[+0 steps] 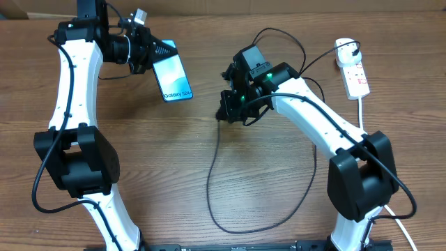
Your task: Plug charger to phone and switch on socket
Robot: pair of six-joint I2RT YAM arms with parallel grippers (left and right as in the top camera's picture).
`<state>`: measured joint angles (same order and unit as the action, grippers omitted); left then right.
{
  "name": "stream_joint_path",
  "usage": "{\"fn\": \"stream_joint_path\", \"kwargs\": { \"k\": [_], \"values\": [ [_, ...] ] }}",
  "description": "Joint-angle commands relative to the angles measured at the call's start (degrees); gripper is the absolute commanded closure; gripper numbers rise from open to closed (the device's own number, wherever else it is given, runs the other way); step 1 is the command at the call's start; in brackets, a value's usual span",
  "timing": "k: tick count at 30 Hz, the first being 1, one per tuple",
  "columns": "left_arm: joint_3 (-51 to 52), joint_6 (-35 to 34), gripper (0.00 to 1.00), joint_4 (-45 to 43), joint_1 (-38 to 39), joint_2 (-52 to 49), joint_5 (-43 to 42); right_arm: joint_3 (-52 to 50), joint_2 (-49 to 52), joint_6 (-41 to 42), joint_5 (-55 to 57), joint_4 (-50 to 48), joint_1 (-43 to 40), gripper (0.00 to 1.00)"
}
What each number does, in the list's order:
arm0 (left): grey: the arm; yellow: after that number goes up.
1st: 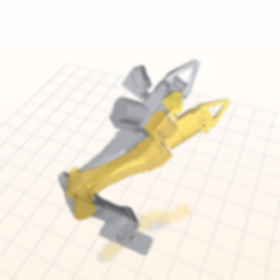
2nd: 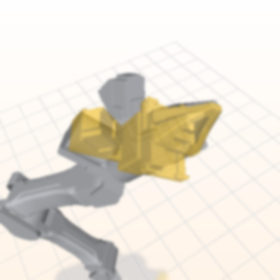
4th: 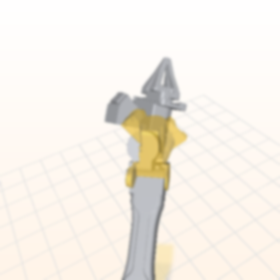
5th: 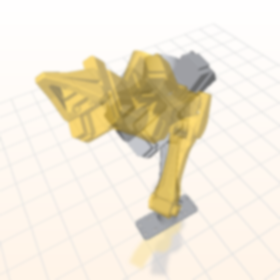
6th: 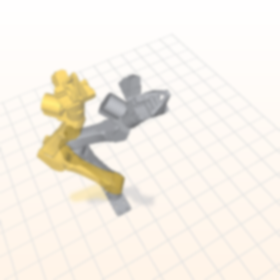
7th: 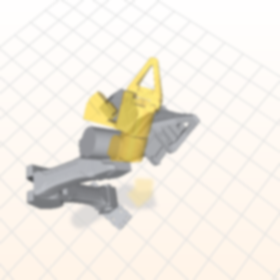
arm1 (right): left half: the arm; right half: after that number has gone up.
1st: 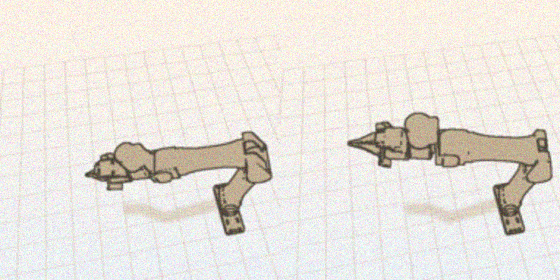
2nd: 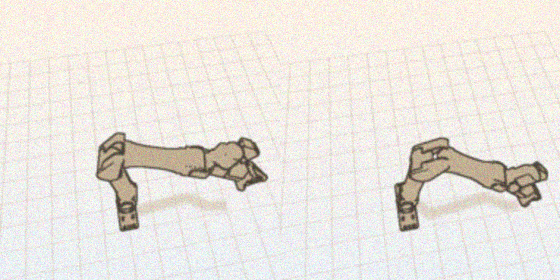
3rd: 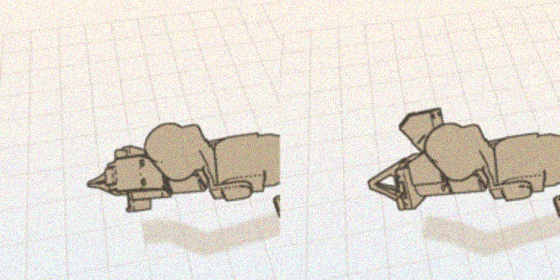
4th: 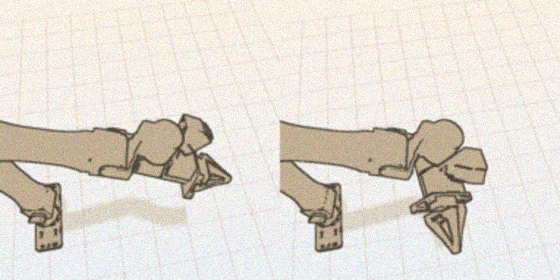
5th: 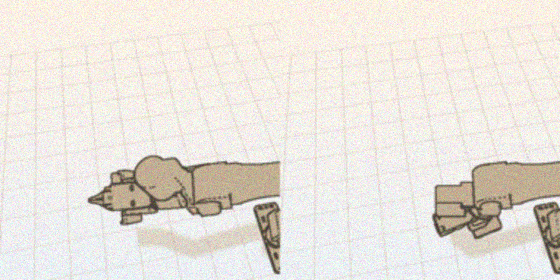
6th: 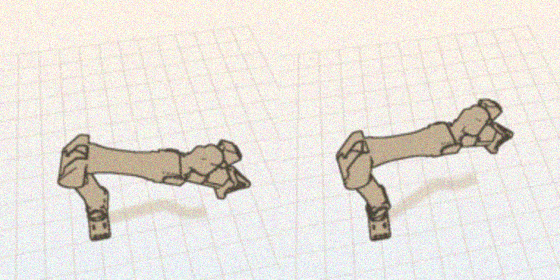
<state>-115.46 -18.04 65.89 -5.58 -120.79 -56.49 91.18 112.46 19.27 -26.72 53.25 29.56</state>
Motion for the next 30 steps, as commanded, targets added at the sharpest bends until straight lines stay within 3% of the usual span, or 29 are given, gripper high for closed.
{"fn": "stream_joint_path", "kwargs": {
  "k": [1, 8, 12, 16, 24, 30],
  "values": [
    [-0.9, -0.3, 0.96, 1.4, 0.3, 1.1, 8.6, 0.3, 3.9, -1.1, 13.9, -0.5, 0.5, 0.96],
    [-0.9, 0.3, 0.96, 4.3, 0.4, 1.1, 13.5, 0.3, 10.2, -1.0, 14.1, -3.3, 0.7, 0.95],
    [-0.9, 0.5, 0.96, 4.4, 0.4, 1.1, 13.6, 0.3, 10.8, 1.8, 17.3, -4.3, 0.7, 0.82],
    [-0.9, 0.5, 0.96, 4.4, 0.4, 1.1, 13.6, 0.3, 10.8, 2.0, 17.3, -4.3, 0.7, 0.61],
    [-0.9, 0.5, 0.96, 4.7, 0.4, 1.1, 13.6, 0.3, 10.8, 8.1, 18.3, -2.1, 0.7, 0.49],
    [-0.9, 0.5, 0.96, 5.3, 0.4, 1.1, 13.6, 0.3, 10.8, 12.4, 20.3, -0.4, 0.7, 0.32]
  ]
}}
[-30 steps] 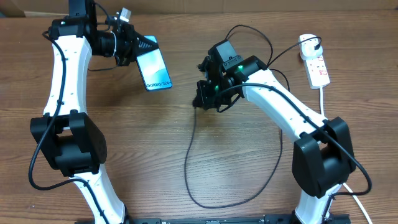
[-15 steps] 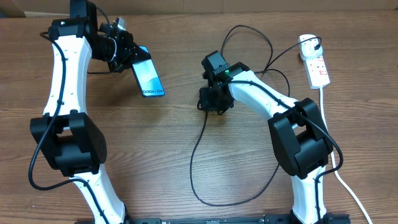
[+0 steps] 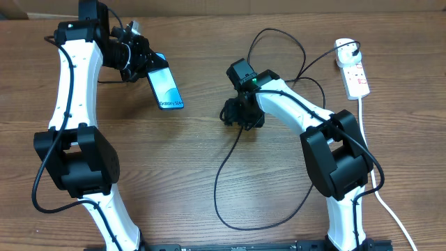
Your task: Plug charger to phone and switch on socket
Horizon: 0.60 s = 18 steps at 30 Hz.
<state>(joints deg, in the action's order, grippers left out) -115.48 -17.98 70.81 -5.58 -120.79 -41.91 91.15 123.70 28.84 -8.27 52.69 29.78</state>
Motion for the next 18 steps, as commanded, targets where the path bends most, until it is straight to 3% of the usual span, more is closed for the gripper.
{"fn": "stream_joint_path", "kwargs": {
  "k": [1, 5, 9, 13, 16, 18],
  "values": [
    [-0.9, 0.5, 0.96, 0.5, 0.4, 1.1, -0.9, 0.3, -0.4, 1.7, 0.9, -0.4, 0.5, 0.28],
    [-0.9, 0.7, 0.96, 0.5, 0.4, 1.1, -1.0, 0.4, -0.4, -19.6, -13.2, -5.6, 0.8, 0.27],
    [-0.9, 0.7, 0.96, 0.9, 0.4, 1.1, -1.0, 0.7, -0.4, -17.6, -4.1, -4.6, 1.0, 0.21],
    [-0.9, 0.7, 0.96, 0.9, 0.4, 1.1, -1.0, 0.8, -0.4, -9.3, 18.4, 0.7, 1.1, 0.18],
    [-0.9, 0.7, 0.96, 1.0, 0.4, 1.1, -1.0, 0.8, -0.4, -9.4, 17.2, 2.5, 1.1, 0.18],
    [-0.9, 0.7, 0.95, 1.0, 0.4, 1.1, -1.0, 0.7, -0.4, -9.3, 9.2, 2.8, 1.1, 0.20]
  ]
}}
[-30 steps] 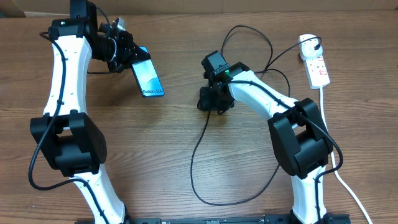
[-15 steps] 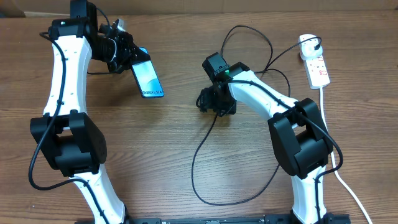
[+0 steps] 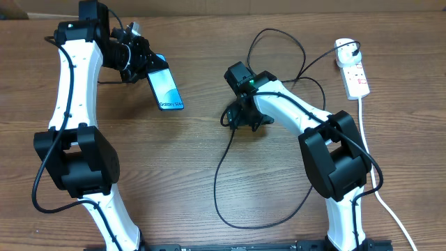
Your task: Plug charger to phone and switch on socket
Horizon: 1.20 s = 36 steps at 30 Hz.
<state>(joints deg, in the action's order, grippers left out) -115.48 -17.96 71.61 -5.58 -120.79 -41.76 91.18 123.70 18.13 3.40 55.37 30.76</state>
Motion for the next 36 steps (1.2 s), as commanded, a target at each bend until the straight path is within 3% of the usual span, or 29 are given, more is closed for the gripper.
{"fn": "stream_joint_path", "kwargs": {
  "k": [1, 4, 8, 11, 15, 21, 36],
  "values": [
    [-0.9, 0.6, 0.96, 0.2, 0.4, 1.1, -1.1, 0.7, -0.4, 1.6, -6.4, -0.1, 0.1, 0.21],
    [-0.9, 0.7, 0.96, 0.6, 0.4, 1.1, -1.1, 0.7, -0.4, 5.8, -13.2, -0.6, 0.3, 0.24],
    [-0.9, 0.7, 0.96, 0.6, 0.4, 1.1, -1.1, 0.5, -0.3, 11.4, -12.7, -0.5, 1.1, 0.30],
    [-0.9, 1.3, 0.96, 0.6, 0.4, 1.1, -1.1, -2.5, -0.2, 19.9, -10.3, -3.3, 1.9, 0.40],
    [-0.9, 1.5, 0.96, 0.8, 0.4, 1.1, -1.1, -6.6, -0.2, 23.2, -9.7, -8.3, 1.9, 0.46],
    [-0.9, 1.7, 0.96, 1.0, 0.4, 1.1, -1.1, -9.9, -0.1, 23.9, -9.4, -11.9, 1.7, 0.55],
    [-0.9, 1.7, 0.96, 1.4, 0.4, 1.1, -1.1, -10.0, 1.0, 23.6, -7.4, -14.1, 1.7, 0.90]
  ]
}}
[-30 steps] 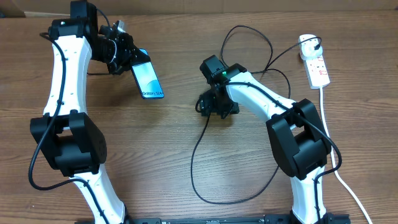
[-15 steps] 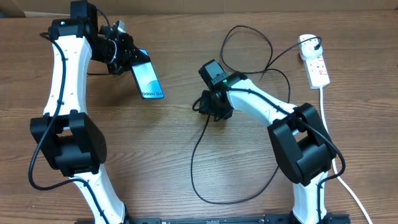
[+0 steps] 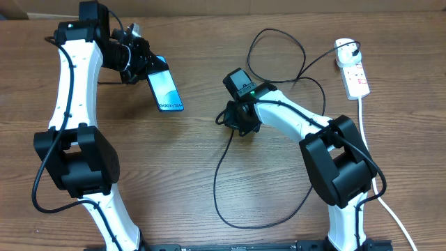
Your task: Plug charger to phone and switch on socket
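Observation:
In the overhead view a phone (image 3: 166, 91) with a lit blue screen is held tilted above the table's back left, and my left gripper (image 3: 149, 68) is shut on its upper end. To the phone's right, my right gripper (image 3: 233, 120) is shut on the free end of the black charger cable (image 3: 217, 183). Its tip is hidden by the fingers. The cable loops across the table and runs back to a plug in the white socket strip (image 3: 356, 78) at the back right. A gap of bare table separates the cable end from the phone.
The cable's slack lies in a big loop (image 3: 279, 222) at the front middle and in smaller loops (image 3: 279, 42) behind my right arm. A white lead (image 3: 390, 216) from the strip runs down the right edge. Cardboard (image 3: 230, 5) lines the back.
My right gripper has shifted slightly left and toward the front with the cable end, and its wrist has turned a little. The left gripper and the phone have not moved.
At first the left gripper held the phone flatter and further right, and the right gripper held the cable end with its arm stretched out. Then the phone was tilted more on edge and slightly further left, with the right arm folded. Since then the cable end has crept leftward.

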Robot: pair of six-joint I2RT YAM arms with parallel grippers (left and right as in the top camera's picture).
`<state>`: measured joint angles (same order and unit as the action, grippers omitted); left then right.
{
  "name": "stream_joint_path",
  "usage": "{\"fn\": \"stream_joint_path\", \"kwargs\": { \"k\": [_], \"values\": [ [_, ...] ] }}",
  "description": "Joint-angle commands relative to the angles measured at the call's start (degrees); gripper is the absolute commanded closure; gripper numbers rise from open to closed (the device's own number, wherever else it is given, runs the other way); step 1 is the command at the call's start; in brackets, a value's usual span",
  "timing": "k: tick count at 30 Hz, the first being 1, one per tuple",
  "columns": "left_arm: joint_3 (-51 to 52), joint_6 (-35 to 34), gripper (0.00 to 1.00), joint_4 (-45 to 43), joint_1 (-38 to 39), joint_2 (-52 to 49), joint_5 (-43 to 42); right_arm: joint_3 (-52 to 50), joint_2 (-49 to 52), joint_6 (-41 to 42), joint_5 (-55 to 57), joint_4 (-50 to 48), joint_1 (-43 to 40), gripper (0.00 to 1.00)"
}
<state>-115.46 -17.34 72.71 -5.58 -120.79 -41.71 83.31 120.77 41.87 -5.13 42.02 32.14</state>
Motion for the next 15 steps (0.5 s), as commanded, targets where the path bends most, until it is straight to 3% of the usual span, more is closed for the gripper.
{"fn": "stream_joint_path", "kwargs": {
  "k": [1, 5, 9, 15],
  "values": [
    [-0.9, 1.1, 0.96, 0.4, 0.4, 1.1, -1.1, -2.1, 4.1, -0.1, 1.1, -1.2, 0.3, 0.91],
    [-0.9, 1.1, 0.96, 0.5, 0.4, 1.1, -1.1, -2.1, 4.6, -1.8, -0.1, -3.1, 0.2, 0.91],
    [-0.9, 1.1, 0.96, 0.8, 0.4, 1.1, -1.1, -2.1, 4.7, -1.9, 0.1, -4.1, 0.2, 0.77],
    [-0.9, 1.1, 0.95, 0.8, 0.4, 1.1, -1.1, -2.1, 6.2, -2.2, -0.5, -4.7, 0.1, 0.78]
  ]
}}
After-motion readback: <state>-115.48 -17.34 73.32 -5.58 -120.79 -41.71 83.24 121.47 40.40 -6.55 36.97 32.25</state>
